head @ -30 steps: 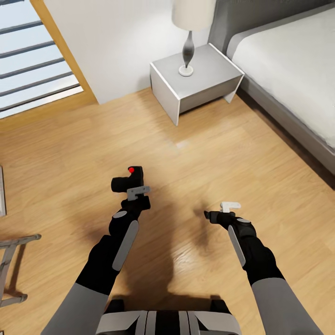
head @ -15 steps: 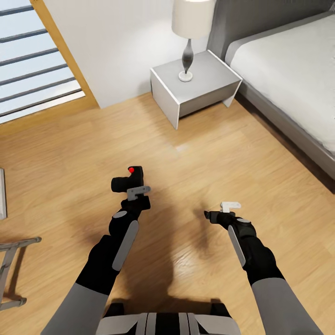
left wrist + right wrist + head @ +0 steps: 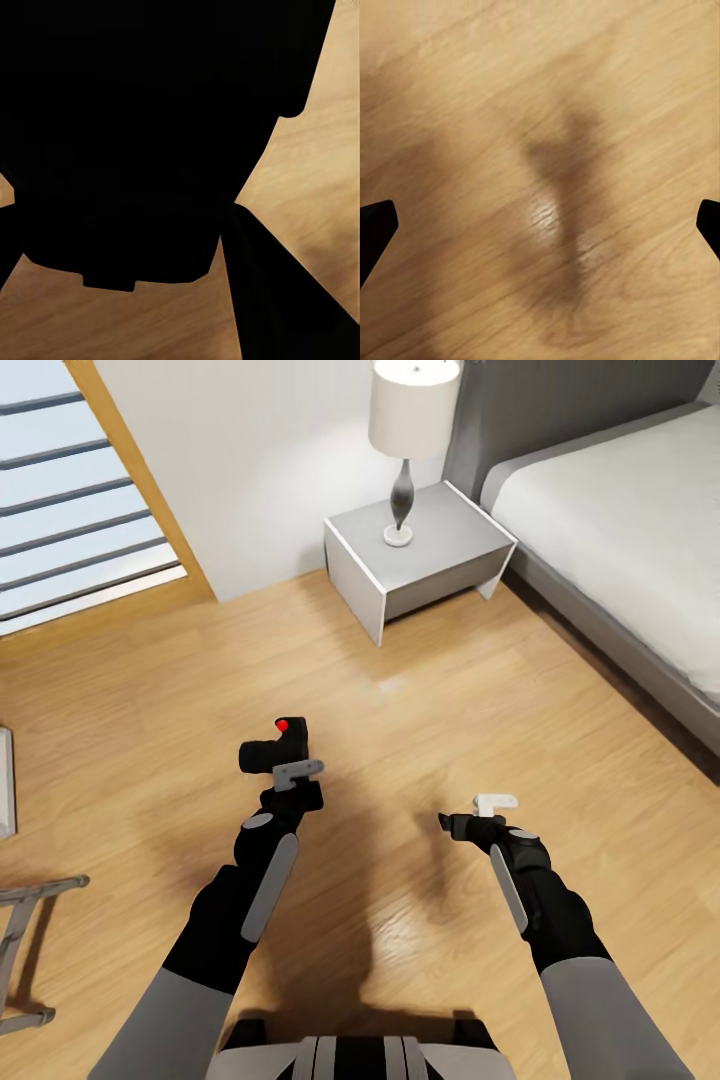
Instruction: Attach the digital camera to the camera tripod in the bedroom.
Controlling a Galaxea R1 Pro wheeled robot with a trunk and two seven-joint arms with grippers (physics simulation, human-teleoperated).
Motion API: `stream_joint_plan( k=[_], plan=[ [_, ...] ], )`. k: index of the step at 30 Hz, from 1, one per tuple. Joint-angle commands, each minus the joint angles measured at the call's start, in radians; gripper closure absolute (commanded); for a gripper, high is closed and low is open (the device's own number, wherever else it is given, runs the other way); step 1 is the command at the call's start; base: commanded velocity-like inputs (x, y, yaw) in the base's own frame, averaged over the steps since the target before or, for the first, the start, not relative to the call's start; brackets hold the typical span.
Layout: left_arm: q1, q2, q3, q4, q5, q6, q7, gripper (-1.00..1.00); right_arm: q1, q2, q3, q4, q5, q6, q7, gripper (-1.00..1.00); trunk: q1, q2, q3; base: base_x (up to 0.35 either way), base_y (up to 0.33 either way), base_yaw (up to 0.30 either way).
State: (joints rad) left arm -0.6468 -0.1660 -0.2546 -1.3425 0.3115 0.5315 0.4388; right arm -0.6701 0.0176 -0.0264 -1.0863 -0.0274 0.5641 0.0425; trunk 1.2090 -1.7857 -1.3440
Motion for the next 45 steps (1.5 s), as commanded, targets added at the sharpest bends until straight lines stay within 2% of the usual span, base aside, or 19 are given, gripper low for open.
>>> stream_joint_plan(
  k=[1,39,42,45],
  plan=[
    [-0.001,0.0,-0.002,-0.001,0.008,0.004,0.008,1.0,0.0,0.001,-0.003,-0.001,-0.003,0.005,0.004,-1.0,0.0,0.0,0.001,0.0,0.0,0.0],
    [-0.001,0.001,-0.002,0.002,0.009,0.006,0.006,1.0,0.0,0.001,-0.003,-0.001,-0.003,0.005,0.005,-1.0,0.0,0.0,0.061,0.0,0.0,0.0],
    [-0.001,0.02,0.001,0.0,0.039,0.021,-0.003,1.0,0.0,0.001,-0.003,-0.001,-0.003,0.005,0.005,-1.0,0.0,0.0,0.066,0.0,0.0,0.0],
    [-0.001,0.045,0.002,-0.004,0.096,0.041,-0.022,1.0,0.0,0.001,-0.003,-0.001,-0.003,0.005,0.005,-1.0,0.0,0.0,0.071,0.0,0.0,0.0]
  ],
)
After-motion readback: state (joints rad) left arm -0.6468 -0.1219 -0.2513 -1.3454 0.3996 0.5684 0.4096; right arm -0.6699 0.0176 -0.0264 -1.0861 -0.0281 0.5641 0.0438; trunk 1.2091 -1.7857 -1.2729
